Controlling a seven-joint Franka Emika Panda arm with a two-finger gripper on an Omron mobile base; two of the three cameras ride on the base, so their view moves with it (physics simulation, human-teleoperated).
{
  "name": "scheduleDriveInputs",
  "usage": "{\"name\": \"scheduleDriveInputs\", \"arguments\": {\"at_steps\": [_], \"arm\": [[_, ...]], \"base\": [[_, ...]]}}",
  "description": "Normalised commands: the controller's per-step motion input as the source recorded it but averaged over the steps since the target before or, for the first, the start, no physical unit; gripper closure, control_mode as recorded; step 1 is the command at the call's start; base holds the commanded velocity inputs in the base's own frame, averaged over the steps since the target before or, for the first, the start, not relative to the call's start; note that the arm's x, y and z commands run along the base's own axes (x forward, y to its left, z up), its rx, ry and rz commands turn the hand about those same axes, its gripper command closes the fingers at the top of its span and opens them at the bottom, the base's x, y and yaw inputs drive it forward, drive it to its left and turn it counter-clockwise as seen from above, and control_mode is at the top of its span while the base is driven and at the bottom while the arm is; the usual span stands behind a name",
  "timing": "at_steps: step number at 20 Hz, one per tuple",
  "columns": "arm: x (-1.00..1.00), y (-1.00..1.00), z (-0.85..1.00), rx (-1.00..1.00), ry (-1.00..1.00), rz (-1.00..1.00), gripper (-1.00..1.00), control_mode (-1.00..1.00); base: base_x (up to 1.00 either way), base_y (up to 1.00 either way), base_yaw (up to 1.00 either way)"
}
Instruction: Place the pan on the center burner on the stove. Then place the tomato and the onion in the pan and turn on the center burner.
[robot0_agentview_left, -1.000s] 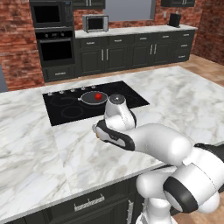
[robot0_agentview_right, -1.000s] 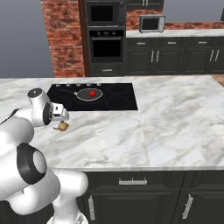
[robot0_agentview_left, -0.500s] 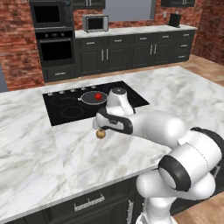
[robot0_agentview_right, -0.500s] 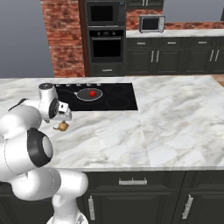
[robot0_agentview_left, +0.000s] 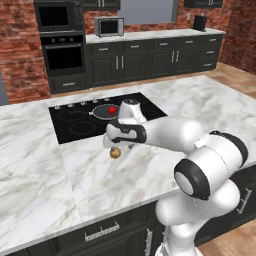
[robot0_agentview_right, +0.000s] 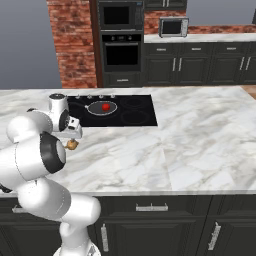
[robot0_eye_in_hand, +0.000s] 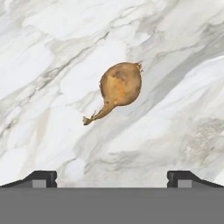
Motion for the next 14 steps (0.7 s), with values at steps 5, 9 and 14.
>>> {"name": "scheduleDriveInputs", "arguments": {"at_steps": [5, 9, 14], "arm": [[0.00, 0.02, -0.12, 0.00, 0.00, -0.05, -1.00, -1.00], [0.08, 0.00, 0.00, 0.00, 0.00, -0.04, -1.00, -1.00], [0.27, 0.00, 0.00, 0.00, 0.00, -0.04, -1.00, -1.00]], "base": [[0.00, 0.00, 0.00], [0.00, 0.00, 0.00], [0.00, 0.00, 0.00]]}}
